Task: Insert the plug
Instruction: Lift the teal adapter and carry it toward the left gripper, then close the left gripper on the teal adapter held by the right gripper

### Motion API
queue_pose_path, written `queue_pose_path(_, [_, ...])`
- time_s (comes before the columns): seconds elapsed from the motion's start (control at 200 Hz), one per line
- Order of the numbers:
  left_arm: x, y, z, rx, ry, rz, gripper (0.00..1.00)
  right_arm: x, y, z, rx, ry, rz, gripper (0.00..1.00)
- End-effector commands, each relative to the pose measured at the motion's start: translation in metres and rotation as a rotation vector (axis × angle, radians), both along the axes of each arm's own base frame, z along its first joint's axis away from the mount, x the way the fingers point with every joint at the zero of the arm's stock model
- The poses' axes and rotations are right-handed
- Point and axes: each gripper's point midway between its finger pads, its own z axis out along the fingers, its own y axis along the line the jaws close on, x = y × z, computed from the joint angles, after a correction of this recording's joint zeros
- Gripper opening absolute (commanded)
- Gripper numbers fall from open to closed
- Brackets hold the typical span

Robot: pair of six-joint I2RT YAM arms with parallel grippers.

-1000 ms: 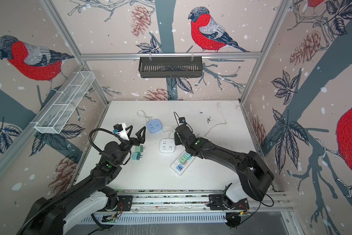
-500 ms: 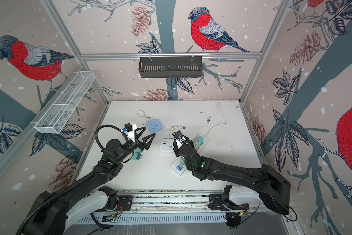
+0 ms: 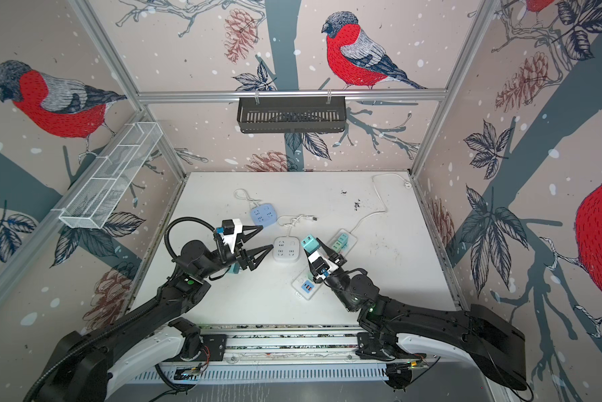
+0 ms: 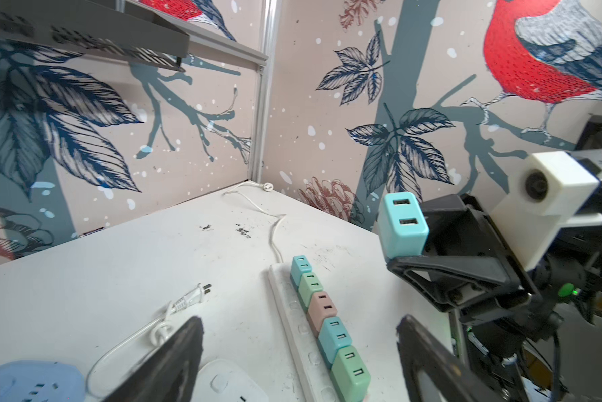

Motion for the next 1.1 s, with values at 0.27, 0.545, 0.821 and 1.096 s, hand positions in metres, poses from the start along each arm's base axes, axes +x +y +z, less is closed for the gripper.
queue_pose_path(0.27, [-0.029,-0.022,0.015,-0.002,-0.067,-0.163,0.84,-0.015,0.019,-0.004,-0.151,-0.089,0.118,0.00])
queue_pose_path(0.545, [-0.045,-0.039,0.023,-0.017,-0.048,-0.253,0.83,-0.006,0.016,0.001,-0.168,-0.147,0.045,0.00])
queue_pose_path(0.821, [-0.026,-0.066,0.011,0.051,0.043,-0.246,0.78,-0.007,0.021,0.010,-0.170,-0.203,0.046,0.00])
queue_pose_path(1.096, [-0.023,-0.081,0.008,0.066,0.066,-0.283,0.65,-0.011,0.021,0.012,-0.164,-0.221,0.054,0.00])
